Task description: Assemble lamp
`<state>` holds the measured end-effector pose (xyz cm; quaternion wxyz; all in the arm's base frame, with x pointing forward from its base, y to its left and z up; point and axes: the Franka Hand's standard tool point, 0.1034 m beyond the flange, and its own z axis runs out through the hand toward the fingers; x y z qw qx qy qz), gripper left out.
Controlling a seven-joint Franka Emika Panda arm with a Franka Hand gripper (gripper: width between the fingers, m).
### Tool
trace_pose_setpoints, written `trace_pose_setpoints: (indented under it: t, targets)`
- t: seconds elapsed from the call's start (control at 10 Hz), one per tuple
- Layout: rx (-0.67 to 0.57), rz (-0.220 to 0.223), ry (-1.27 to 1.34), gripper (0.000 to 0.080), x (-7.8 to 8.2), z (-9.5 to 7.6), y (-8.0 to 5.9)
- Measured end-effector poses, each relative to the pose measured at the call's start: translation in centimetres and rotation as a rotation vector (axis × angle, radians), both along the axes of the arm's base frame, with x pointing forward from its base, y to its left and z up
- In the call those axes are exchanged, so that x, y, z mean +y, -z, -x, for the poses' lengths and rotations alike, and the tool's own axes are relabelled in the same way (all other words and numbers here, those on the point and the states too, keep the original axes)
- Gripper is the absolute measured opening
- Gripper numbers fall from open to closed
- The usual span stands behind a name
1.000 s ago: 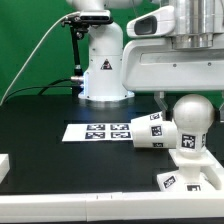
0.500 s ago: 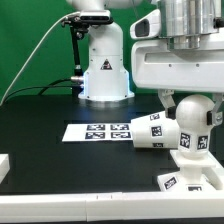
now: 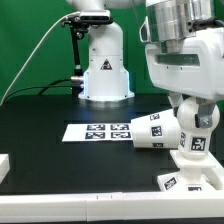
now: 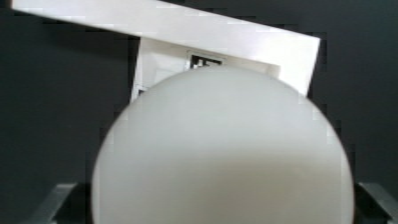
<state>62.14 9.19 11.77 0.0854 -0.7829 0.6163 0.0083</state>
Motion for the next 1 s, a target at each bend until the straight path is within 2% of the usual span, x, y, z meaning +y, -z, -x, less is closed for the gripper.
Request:
trace_pose_setpoints:
  t: [0.1,0.2,0.5,0.8,0.9,1.0]
  targets:
    - [-0.002,0.001,-0.019,0.0573,0.02,0.01,0.03]
    - [-0.008,0.009,-0.059,0.0678,0.0,0.0,0.03]
    - [-0.079,0.07,-0.575,0.0698,0.26,-0.18,0.01]
    - [-0.103,0.089,-0.731,0.0699,0.18,-0.06,0.11]
    - [-0.116,0.109,-0.863,0.0699,0.19,-0.05,0.12]
    - [-0.122,0.163,-1.079,0.0699,0.44,-0.03,0.11]
